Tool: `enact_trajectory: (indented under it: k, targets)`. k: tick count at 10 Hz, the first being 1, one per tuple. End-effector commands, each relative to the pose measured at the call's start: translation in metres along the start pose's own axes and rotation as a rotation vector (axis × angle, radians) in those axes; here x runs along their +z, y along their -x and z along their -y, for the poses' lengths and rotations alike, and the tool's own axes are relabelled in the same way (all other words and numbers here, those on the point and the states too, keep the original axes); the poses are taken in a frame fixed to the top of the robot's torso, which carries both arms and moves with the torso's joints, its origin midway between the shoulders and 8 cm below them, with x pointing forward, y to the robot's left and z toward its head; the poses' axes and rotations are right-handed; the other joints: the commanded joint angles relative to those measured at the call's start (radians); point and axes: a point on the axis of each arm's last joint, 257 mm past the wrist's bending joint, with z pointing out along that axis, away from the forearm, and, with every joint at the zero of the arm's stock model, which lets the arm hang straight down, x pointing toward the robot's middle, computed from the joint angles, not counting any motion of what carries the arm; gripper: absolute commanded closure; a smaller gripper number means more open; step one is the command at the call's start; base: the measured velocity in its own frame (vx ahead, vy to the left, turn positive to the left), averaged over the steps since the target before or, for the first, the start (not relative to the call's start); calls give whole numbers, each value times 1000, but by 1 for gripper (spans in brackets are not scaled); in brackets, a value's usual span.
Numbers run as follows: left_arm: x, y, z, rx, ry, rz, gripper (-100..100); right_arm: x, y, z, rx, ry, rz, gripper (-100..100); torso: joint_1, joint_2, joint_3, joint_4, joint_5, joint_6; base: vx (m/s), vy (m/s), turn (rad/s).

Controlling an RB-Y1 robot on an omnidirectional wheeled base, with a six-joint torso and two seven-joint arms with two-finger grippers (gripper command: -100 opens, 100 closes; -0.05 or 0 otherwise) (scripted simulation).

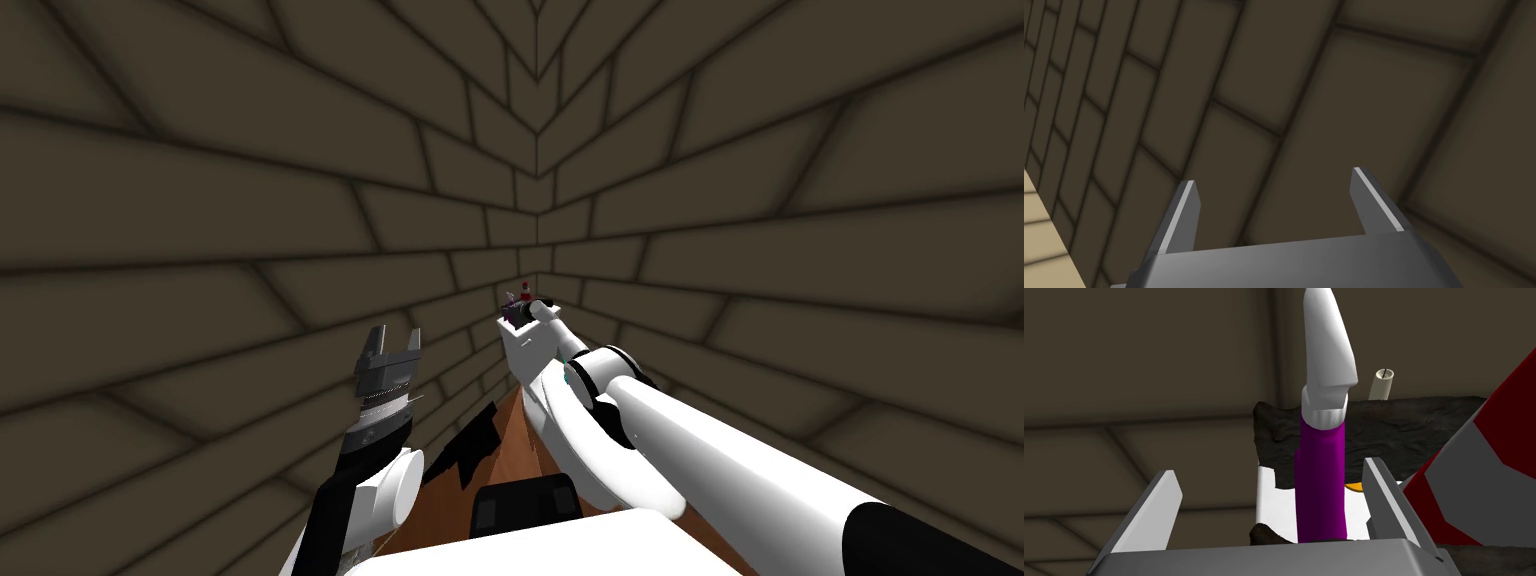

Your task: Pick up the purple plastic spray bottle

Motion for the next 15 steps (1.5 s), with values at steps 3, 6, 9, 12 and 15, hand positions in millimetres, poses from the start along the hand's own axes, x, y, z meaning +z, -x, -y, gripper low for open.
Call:
enact_trajectory:
  k: [3,6,9,12,15]
  targets:
    - [0,0,0,0,0,0,0,1,-1,8,-5,-19,0,100,-3,2,1,0,-1,-1,20,38,-56]
    - [0,0,0,0,0,0,0,0,-3,5,-7,-13,-5,100,-3,5,2,-1,-1,-4,3,-1,-6]
    - [0,0,0,0,0,0,0,0,1,-9,6,19,4,100,-3,4,1,-1,-1,-3,-15,-22,104]
    - [0,0,0,0,0,0,0,-6,4,-45,29,104,10,100,-7,5,0,-3,-2,-7,-67,-120,271]
    - [0,0,0,0,0,0,0,-15,7,-78,51,184,13,100,-12,6,0,-4,-3,-6,-89,-149,341]
